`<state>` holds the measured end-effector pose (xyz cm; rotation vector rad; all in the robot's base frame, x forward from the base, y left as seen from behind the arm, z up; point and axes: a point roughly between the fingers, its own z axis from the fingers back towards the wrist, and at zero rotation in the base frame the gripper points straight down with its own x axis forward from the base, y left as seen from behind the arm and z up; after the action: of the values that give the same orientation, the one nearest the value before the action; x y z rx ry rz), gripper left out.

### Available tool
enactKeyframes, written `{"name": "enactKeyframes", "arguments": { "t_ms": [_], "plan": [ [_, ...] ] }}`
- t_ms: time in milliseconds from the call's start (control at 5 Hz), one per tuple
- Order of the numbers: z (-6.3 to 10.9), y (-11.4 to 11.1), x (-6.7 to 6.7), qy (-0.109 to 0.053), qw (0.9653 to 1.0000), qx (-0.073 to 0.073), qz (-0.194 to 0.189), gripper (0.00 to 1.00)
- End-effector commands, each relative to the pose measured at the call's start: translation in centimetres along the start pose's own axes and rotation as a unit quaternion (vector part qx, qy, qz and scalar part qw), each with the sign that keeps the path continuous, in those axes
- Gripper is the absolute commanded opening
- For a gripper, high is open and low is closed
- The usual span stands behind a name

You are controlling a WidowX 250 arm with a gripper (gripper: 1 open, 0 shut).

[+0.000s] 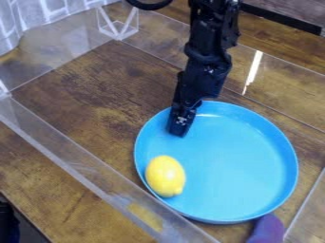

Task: Move the carrot to the left side

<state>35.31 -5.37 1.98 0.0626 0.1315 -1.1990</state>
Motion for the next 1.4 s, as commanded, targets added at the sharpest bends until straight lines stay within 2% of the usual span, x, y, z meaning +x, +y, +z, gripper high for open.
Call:
{"name": "enactKeyframes", "arguments": {
  "t_ms": [0,600,1000,1200],
  "plan": [
    [-0.4,-1.8,1.7,0.005,0.9989,-0.01,-0.047,1.0],
    [-0.4,0.3,1.8,0.013,0.9974,-0.017,-0.069,1.0],
    [-0.7,0.0,0.3,0.018,0.9961,-0.024,-0.083,1.0],
    [-0.8,0.6,-0.3,0.019,0.9974,-0.031,-0.063,1.0]
  ]
}}
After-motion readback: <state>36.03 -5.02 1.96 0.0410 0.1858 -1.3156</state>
